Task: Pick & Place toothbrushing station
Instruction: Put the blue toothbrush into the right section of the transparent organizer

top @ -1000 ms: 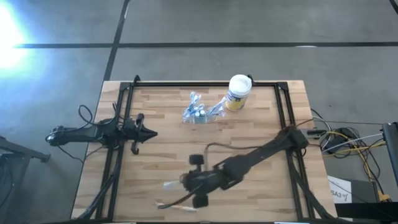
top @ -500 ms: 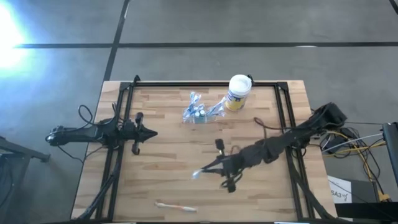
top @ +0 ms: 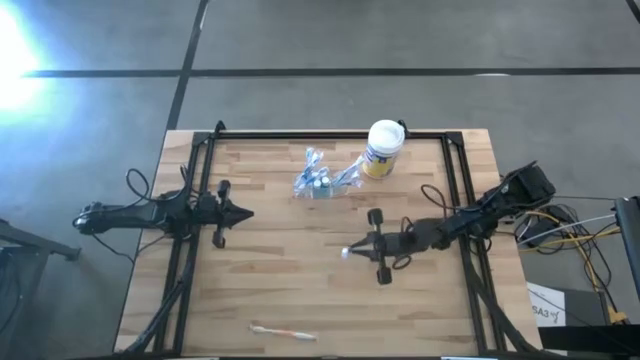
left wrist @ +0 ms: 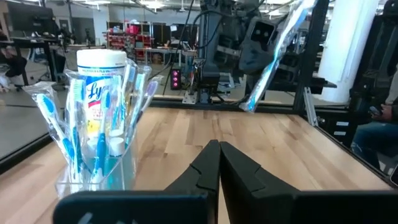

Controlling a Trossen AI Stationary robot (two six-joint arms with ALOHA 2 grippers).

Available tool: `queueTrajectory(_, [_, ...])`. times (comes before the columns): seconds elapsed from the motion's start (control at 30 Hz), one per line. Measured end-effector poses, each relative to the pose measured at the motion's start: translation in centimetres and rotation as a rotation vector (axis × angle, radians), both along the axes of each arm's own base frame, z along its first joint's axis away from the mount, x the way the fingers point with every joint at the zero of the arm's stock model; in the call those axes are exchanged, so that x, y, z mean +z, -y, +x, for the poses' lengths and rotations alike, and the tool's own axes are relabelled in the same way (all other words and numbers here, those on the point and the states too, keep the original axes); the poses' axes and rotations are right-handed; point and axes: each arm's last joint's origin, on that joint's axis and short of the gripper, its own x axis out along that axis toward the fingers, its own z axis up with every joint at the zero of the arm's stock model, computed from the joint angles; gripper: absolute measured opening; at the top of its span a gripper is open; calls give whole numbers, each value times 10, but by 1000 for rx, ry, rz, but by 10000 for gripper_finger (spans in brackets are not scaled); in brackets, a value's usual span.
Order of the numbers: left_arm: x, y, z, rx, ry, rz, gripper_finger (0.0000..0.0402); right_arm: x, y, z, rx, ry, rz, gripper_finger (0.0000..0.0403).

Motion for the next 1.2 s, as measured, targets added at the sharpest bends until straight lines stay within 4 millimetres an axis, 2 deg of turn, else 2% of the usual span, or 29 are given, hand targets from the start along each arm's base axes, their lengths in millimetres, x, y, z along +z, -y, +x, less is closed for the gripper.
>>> queueTrajectory(0.23, [-2,-1,1,21,-18,-2,9,-3,12,-12,-26,44,33,13])
queueTrajectory(0.4, [-3,-2,3,69,-36,-64,6,-10,22,-5,-61,13,68,13])
queueTrajectory(0.57, [-6,-1,9,43,-76,-73,10,-16,31,18,-93,43,72,13])
queueTrajectory(0.73, [-1,2,20,-43,-60,-41,24,-14,42,54,-80,109,78,13])
queueTrajectory(0.93, [21,6,38,-76,-68,40,61,-16,49,91,-66,157,84,13])
queueTrajectory(1.03, [32,8,48,-91,-73,87,92,-15,53,99,-77,264,99,13])
queueTrajectory(1.2, [54,10,68,-99,-83,84,145,-19,54,110,-50,259,115,13])
